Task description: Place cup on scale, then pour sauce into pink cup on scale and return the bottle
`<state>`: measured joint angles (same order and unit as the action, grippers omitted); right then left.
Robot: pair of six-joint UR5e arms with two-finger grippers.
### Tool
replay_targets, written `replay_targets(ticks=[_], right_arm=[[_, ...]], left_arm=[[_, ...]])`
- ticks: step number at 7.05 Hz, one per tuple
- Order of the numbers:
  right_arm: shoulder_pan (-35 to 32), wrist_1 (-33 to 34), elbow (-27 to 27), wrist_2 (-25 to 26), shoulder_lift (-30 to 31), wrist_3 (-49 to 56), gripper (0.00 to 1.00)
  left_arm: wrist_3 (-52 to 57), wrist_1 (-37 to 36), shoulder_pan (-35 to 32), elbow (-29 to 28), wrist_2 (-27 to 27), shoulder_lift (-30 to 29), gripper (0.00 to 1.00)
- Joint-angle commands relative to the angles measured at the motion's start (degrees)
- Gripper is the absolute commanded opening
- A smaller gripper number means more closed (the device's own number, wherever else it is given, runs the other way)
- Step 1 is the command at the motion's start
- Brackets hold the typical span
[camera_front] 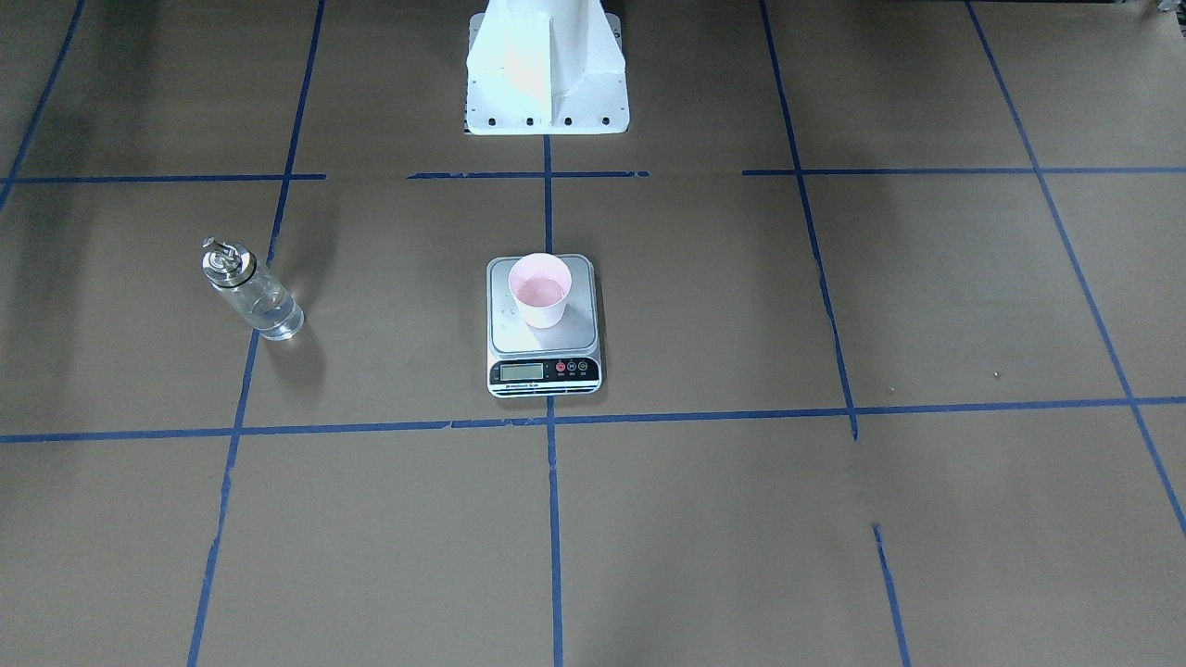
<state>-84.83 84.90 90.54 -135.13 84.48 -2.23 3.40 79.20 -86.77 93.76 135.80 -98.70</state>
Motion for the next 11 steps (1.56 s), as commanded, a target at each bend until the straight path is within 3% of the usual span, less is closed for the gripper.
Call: replay_targets(ticks=[1,4,11], right_arm=[[-1.1,0.4,0.2,0.0,-0.4,0.0,1.0],[-1.4,0.4,0.4,0.2,-0.5,0.0,1.0],[-1.8,1.9,2.6,0.7,-0.5,0.0,1.0]], left_arm=[[0.6,-0.6,-5.1,-3.0,2.7,0.2,1.0],[2.8,5.9,-6.7,-7.7,2.1,0.8,1.0],[2.3,6.6,-6.5,-7.4,2.3,-0.1,1.0]])
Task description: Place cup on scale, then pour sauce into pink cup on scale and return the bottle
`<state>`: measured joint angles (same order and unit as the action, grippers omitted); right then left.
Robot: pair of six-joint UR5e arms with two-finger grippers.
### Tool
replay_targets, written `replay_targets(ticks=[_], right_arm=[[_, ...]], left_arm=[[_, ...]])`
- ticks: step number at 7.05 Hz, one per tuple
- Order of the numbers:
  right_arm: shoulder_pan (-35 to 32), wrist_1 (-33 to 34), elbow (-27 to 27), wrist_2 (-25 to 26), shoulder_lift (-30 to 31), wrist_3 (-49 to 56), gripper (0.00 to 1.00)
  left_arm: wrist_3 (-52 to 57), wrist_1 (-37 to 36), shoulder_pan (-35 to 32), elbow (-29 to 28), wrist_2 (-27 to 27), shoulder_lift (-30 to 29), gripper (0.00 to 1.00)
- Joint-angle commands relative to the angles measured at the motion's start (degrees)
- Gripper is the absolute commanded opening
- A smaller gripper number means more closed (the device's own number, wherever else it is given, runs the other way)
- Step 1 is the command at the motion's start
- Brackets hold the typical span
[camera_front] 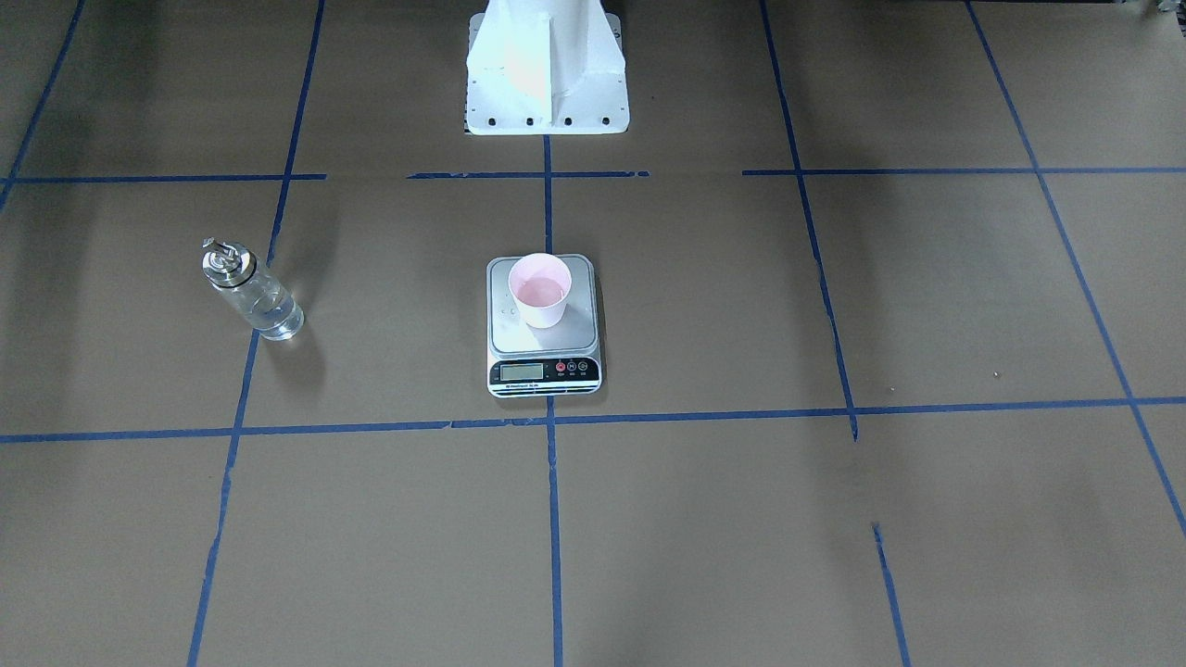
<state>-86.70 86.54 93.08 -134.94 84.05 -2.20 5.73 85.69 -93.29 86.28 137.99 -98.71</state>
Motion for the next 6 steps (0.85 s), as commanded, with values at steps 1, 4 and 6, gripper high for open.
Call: replay_targets(ticks=[1,4,6], right_arm=[[0.0,0.2,0.3,0.6,-0.2,0.0,1.0],[0.0,0.2,0.4,0.3,0.5,0.0,1.0],[0.0,0.3,1.8,0.4,1.0,-0.1,1.0]], left_arm=[[0.1,0.1,0.0,0.1,0.0,0.1,1.0],[0.2,0.3,0.0,0.3,0.3,-0.6,1.0],[0.3,0.3,-0.1,0.1,0.2,-0.1,1.0]])
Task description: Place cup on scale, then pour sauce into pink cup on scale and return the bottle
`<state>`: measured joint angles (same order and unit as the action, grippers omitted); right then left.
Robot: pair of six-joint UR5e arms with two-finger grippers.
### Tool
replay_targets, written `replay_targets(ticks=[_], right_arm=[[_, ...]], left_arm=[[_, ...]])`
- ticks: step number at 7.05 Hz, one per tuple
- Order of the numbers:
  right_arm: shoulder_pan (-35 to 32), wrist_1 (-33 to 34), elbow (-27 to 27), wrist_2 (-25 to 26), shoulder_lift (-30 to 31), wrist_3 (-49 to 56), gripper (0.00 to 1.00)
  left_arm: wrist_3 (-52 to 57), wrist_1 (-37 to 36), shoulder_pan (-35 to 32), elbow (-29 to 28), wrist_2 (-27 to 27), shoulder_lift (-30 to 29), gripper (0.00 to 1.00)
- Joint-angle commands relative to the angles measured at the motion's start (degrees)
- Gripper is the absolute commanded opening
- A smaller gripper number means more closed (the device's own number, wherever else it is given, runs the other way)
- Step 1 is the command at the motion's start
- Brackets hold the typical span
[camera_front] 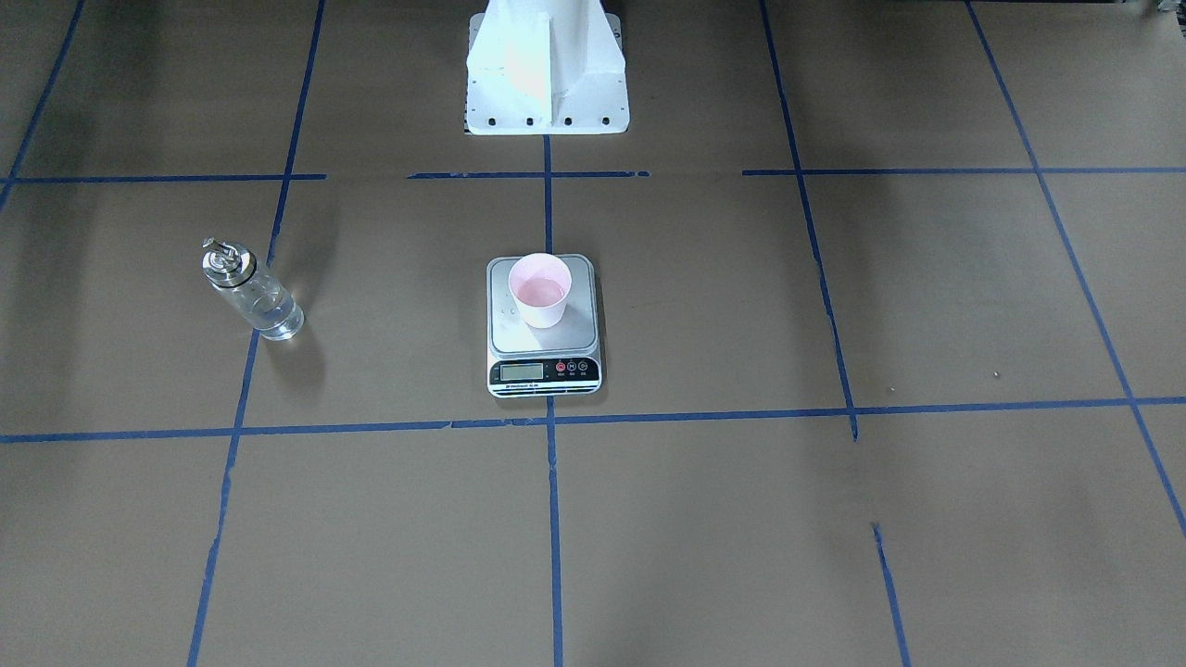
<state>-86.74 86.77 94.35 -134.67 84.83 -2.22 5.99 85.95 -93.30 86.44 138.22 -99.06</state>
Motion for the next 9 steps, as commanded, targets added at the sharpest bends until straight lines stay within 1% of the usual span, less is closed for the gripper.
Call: replay_targets(ticks=[1,5,8,9], right_arm=[[0.0,0.0,0.6,0.2,0.2,-0.1,1.0],[0.0,0.0,3.0,-0.2,1.1,-0.2,1.0],[0.1,0.1,3.0,-0.4,1.2,-0.2,1.0],[0.0,0.1,2.9,-0.5,1.2,-0.2,1.0]], left_arm=[[0.2,0.0,0.0,-0.1,-0.1,0.0,1.0],[-0.1,0.0,0.0,-0.2,-0.1,0.1,1.0],[-0.2,-0.1,0.0,0.1,-0.3,-0.1,1.0],[-0.1,0.0,0.0,-0.5,-0.4,0.7,1.0]])
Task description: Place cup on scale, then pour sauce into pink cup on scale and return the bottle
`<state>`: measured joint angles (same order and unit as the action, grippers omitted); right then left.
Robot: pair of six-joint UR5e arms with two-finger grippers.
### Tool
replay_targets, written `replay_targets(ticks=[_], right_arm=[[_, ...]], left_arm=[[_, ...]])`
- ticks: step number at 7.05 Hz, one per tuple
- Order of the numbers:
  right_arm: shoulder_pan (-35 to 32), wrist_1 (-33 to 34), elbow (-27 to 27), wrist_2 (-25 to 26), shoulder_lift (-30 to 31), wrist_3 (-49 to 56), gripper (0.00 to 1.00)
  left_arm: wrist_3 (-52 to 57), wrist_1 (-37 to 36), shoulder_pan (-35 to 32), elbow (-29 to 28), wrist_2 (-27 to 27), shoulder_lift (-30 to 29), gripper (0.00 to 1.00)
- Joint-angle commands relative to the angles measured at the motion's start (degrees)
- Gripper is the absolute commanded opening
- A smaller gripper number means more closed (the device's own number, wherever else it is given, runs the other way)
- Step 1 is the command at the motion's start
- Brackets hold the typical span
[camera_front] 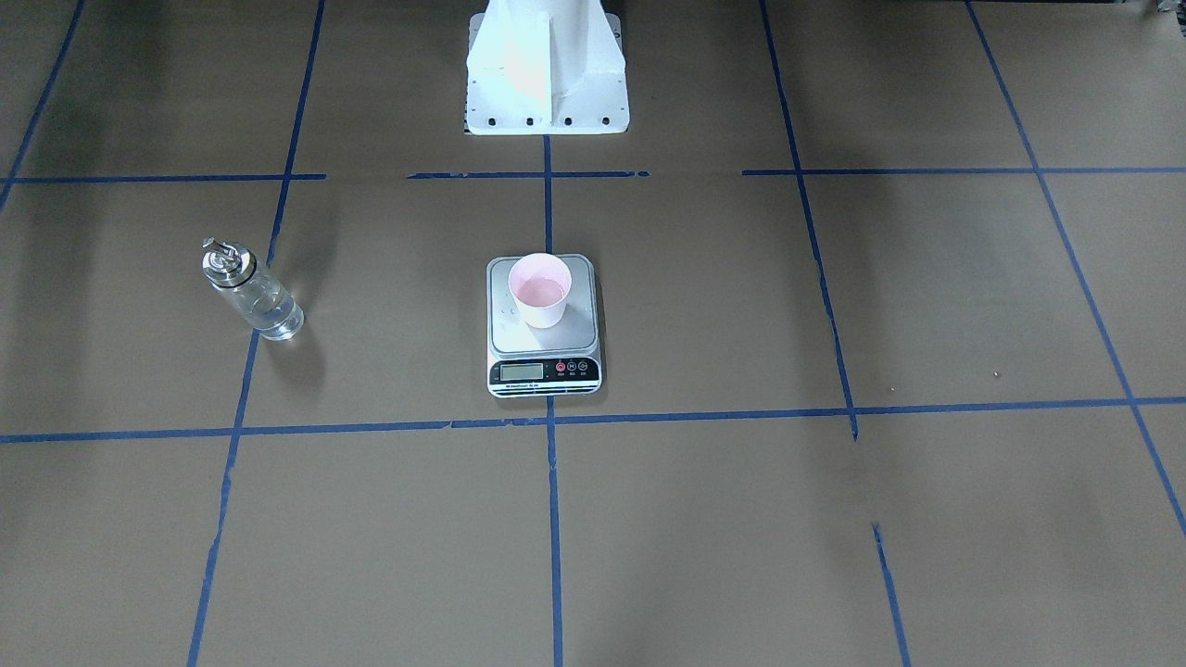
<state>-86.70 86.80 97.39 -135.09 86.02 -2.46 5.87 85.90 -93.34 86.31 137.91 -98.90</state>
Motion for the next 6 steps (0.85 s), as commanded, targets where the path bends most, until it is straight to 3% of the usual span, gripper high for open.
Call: replay_targets(ticks=[1,6], right_arm=[[0.2,0.1,-0.6,0.2,-0.1,-0.2,1.0],[1.0,2.1,-5.4,1.1,-1.7,0.2,1.0]], left_arm=[[0.0,0.0,0.0,-0.2,-0.2,0.6,1.0],[0.5,0.7,0.3,0.3,-0.2,0.8,1.0]])
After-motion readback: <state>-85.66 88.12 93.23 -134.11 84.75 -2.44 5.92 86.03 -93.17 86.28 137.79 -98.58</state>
